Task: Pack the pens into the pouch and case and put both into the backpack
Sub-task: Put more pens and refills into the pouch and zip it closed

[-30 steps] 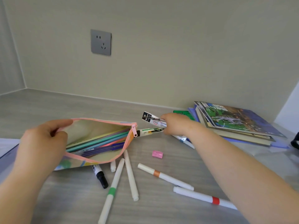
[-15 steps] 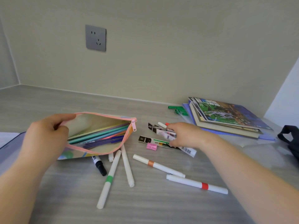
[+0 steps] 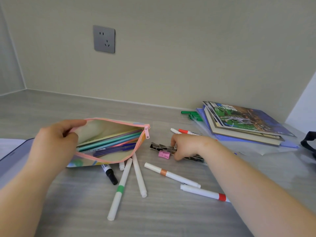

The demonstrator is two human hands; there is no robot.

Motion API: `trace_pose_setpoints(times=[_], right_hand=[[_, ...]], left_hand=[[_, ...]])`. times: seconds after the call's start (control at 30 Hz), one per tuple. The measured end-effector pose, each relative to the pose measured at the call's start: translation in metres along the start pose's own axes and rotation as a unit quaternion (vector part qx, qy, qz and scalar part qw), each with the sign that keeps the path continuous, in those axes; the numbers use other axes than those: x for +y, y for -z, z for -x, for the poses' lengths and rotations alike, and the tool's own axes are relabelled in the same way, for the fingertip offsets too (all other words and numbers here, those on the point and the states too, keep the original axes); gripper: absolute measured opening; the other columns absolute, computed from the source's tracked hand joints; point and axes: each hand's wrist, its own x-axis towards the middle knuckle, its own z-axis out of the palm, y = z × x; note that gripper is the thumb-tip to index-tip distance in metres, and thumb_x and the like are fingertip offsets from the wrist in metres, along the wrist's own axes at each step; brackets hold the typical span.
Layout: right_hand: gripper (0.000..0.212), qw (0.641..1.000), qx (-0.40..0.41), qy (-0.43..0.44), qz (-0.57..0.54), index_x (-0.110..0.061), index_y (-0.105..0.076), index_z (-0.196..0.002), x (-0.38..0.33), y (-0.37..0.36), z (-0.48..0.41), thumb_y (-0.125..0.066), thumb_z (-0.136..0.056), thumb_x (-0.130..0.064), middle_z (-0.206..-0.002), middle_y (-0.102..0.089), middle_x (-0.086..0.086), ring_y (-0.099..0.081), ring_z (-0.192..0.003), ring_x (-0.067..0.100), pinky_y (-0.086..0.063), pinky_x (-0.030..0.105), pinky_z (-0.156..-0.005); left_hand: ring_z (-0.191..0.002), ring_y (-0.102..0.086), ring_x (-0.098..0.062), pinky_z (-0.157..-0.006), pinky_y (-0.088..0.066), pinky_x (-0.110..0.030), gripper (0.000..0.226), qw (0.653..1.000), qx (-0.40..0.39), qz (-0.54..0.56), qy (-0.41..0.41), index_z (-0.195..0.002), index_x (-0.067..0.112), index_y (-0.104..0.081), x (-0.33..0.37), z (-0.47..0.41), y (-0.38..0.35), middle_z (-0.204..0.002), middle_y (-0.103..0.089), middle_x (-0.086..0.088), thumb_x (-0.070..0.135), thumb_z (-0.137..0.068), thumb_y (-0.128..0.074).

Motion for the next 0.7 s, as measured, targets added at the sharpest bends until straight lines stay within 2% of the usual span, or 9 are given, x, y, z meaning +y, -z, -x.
trace_pose_setpoints(times=[0.07, 0.13, 0.2, 0.27, 0.37, 0.47, 0.57, 0.63, 0.7], right_hand=[[0.029, 1.0, 0.011, 0.003, 0.021, -0.001, -0.049, -0.104, -0.004, -0.004, -0.002, -0.056, -0.08, -0.014, -0.074, -0.052, 0.005, -0.052, -0.081, 0.026, -0.04, 0.028, -0.055], [0.014, 0.999, 0.031, 0.014, 0.012, -0.009, -0.048, -0.094, -0.003, -0.008, -0.003, -0.053, -0.081, -0.012, -0.068, -0.043, -0.001, -0.047, -0.076, 0.022, -0.031, 0.023, -0.048], [0.003, 0.998, 0.05, 0.021, -0.033, -0.012, -0.052, -0.082, 0.002, -0.011, -0.001, -0.051, -0.081, -0.01, -0.066, -0.043, -0.002, -0.044, -0.064, 0.016, -0.029, 0.022, -0.046], [0.019, 0.995, 0.068, 0.03, -0.062, -0.018, -0.044, -0.065, 0.009, -0.012, 0.002, -0.049, -0.081, -0.009, -0.062, -0.041, -0.002, -0.041, -0.058, 0.013, -0.028, 0.024, -0.046], [0.016, 0.984, 0.123, 0.064, -0.116, -0.018, -0.051, -0.072, 0.016, -0.005, 0.005, -0.051, -0.082, -0.006, -0.07, -0.046, -0.003, -0.046, -0.075, 0.02, -0.032, 0.025, -0.053], [0.015, 0.941, 0.202, 0.093, -0.256, -0.019, -0.054, -0.074, 0.022, 0.012, 0.015, -0.058, -0.082, -0.006, -0.075, -0.056, 0.0, -0.049, -0.078, 0.017, -0.037, 0.018, -0.057], [0.022, 0.844, 0.244, 0.151, -0.453, -0.018, -0.055, -0.069, 0.026, 0.028, 0.028, -0.057, -0.083, -0.002, -0.06, -0.068, -0.008, -0.063, -0.064, 0.005, -0.046, 0.012, -0.065], [0.028, 0.725, 0.238, 0.212, -0.611, -0.016, -0.052, -0.068, 0.023, 0.036, 0.034, -0.048, -0.085, 0.006, -0.047, -0.066, -0.008, -0.065, -0.055, 0.004, -0.054, 0.018, -0.064], [0.024, 0.592, 0.217, 0.275, -0.726, -0.014, -0.048, -0.069, 0.016, 0.041, 0.038, -0.044, -0.084, 0.005, -0.046, -0.063, -0.006, -0.066, -0.054, 0.01, -0.057, 0.022, -0.066]], left_hand=[[-0.067, -0.049, -0.034, -0.068, -0.052, -0.052, 0.045, 1.0, -0.003, -0.005, 0.0, -0.092, 0.04, -0.055, 0.001, 0.0, 0.0, -0.062, -0.049, 0.007, 0.001, -0.081, -0.036], [-0.067, -0.049, -0.034, -0.066, -0.052, -0.048, 0.045, 1.0, -0.004, -0.001, 0.0, -0.092, 0.04, -0.055, 0.0, -0.001, -0.001, -0.063, -0.049, 0.007, 0.001, -0.082, -0.036], [-0.066, -0.048, -0.033, -0.062, -0.047, -0.04, 0.046, 1.0, -0.002, 0.002, -0.004, -0.09, 0.041, -0.056, -0.001, -0.001, -0.001, -0.064, -0.051, 0.008, 0.001, -0.082, -0.037], [-0.065, -0.047, -0.032, -0.056, -0.042, -0.035, 0.045, 1.0, -0.003, 0.002, -0.006, -0.086, 0.042, -0.056, -0.003, -0.002, -0.001, -0.064, -0.052, 0.008, 0.001, -0.082, -0.037], [-0.065, -0.046, -0.031, -0.057, -0.04, -0.033, 0.047, 1.0, -0.008, 0.003, 0.0, -0.078, 0.045, -0.055, -0.004, -0.003, -0.001, -0.064, -0.051, 0.009, 0.002, -0.082, -0.038], [-0.063, -0.047, -0.033, -0.056, -0.041, -0.033, 0.045, 1.0, -0.005, -0.002, -0.011, -0.084, 0.042, -0.057, -0.001, -0.002, -0.002, -0.066, -0.051, 0.011, 0.001, -0.082, -0.038], [-0.051, -0.047, -0.021, -0.051, -0.045, -0.026, 0.042, 0.999, -0.006, -0.014, -0.05, -0.088, 0.036, -0.059, 0.005, 0.005, -0.005, -0.069, -0.053, 0.017, -0.001, -0.081, -0.041], [-0.041, -0.048, -0.009, -0.037, -0.034, -0.01, 0.041, 0.997, -0.014, -0.012, -0.07, -0.085, 0.033, -0.059, 0.01, 0.009, -0.007, -0.068, -0.053, 0.016, -0.004, -0.081, -0.042], [-0.035, -0.045, -0.001, -0.035, -0.031, -0.006, 0.04, 0.997, -0.023, 0.004, -0.075, -0.083, 0.032, -0.059, 0.014, 0.012, -0.008, -0.061, -0.052, 0.012, -0.004, -0.082, -0.042]])
